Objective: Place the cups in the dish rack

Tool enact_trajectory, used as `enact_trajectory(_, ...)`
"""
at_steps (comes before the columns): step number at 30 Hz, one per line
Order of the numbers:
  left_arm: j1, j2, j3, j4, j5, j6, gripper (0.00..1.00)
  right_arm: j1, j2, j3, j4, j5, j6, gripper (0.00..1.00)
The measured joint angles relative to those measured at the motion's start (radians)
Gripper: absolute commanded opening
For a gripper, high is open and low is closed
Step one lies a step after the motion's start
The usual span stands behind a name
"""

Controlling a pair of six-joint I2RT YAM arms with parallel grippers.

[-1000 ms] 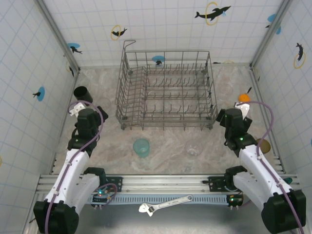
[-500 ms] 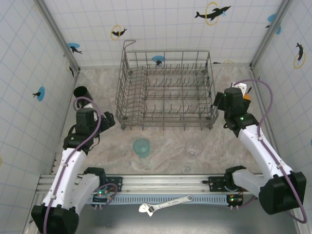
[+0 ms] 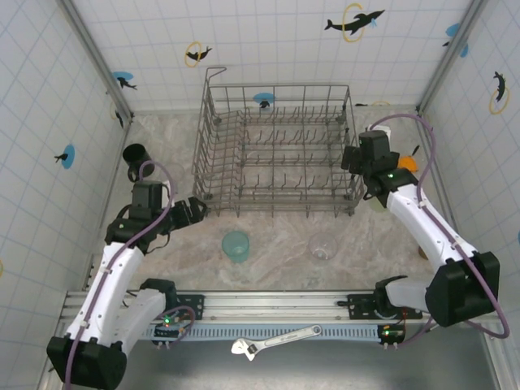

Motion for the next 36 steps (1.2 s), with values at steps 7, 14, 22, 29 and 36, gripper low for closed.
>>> enact_trajectory(7,-0.165,0.014,0.011,-0.020,-0.066,-0.013,0.97,0.022,0.020,0.022,-0.002,-0.008,-0.002,1.00)
enact_trajectory(14,-0.348,0.029,-0.008,-0.014,-0.159,-0.066,0.91,0.032,0.028,0.029,-0.002,-0.015,-0.002,1.00)
enact_trajectory(22,-0.494,0.071,-0.040,-0.013,-0.271,-0.136,0.80,0.035,0.044,0.040,-0.002,-0.023,-0.005,1.00)
enact_trajectory(29,-0.553,0.091,-0.082,0.024,-0.303,-0.180,0.73,0.039,0.051,0.040,-0.002,-0.031,-0.005,1.00)
enact_trajectory(36,-0.615,0.125,-0.101,0.053,-0.322,-0.205,0.63,0.040,0.051,0.040,-0.003,-0.034,-0.005,1.00)
